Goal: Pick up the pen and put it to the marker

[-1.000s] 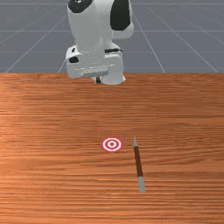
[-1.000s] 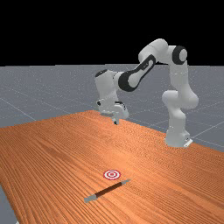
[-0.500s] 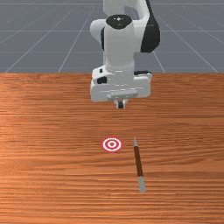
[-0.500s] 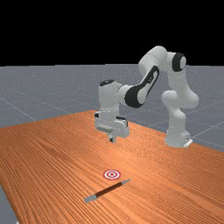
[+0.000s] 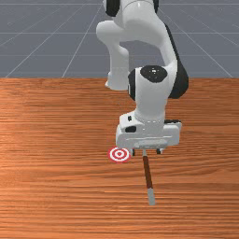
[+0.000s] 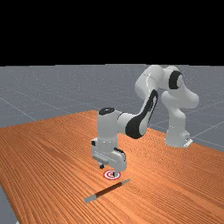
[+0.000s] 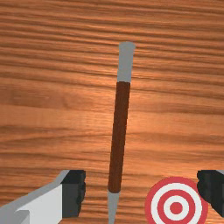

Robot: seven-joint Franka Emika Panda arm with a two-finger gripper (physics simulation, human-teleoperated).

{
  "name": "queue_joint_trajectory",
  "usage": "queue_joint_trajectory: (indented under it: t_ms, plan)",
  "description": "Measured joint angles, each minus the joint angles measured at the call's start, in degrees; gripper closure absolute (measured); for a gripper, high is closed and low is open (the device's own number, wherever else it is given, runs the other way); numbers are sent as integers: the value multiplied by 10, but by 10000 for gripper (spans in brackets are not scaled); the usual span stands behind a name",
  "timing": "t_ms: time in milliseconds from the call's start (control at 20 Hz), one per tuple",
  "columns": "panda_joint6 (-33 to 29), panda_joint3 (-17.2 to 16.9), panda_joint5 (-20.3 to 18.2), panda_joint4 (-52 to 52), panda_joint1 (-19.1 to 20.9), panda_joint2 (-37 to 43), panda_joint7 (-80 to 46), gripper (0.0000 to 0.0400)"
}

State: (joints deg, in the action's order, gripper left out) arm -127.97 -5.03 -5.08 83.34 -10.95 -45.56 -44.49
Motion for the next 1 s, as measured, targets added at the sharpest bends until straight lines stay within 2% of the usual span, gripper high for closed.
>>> queue_joint_trajectory:
  t_ms: [300, 550, 600, 650, 700, 900, 1000]
  plan:
    - [-53, -2, -3, -33, -9, -76, -26, 1]
    - [-97, -7, 1, -35, -18, -96, -35, 0]
    - [-98, -8, 2, -35, -18, -98, -35, 157]
    - [-98, -8, 2, -35, -19, -98, -35, 252]
    - [-98, -8, 3, -34, -19, -98, -35, 303]
    - [-92, -8, 4, -16, -19, -81, -32, 307]
    - [-94, -8, 1, 32, -17, -50, -29, 308]
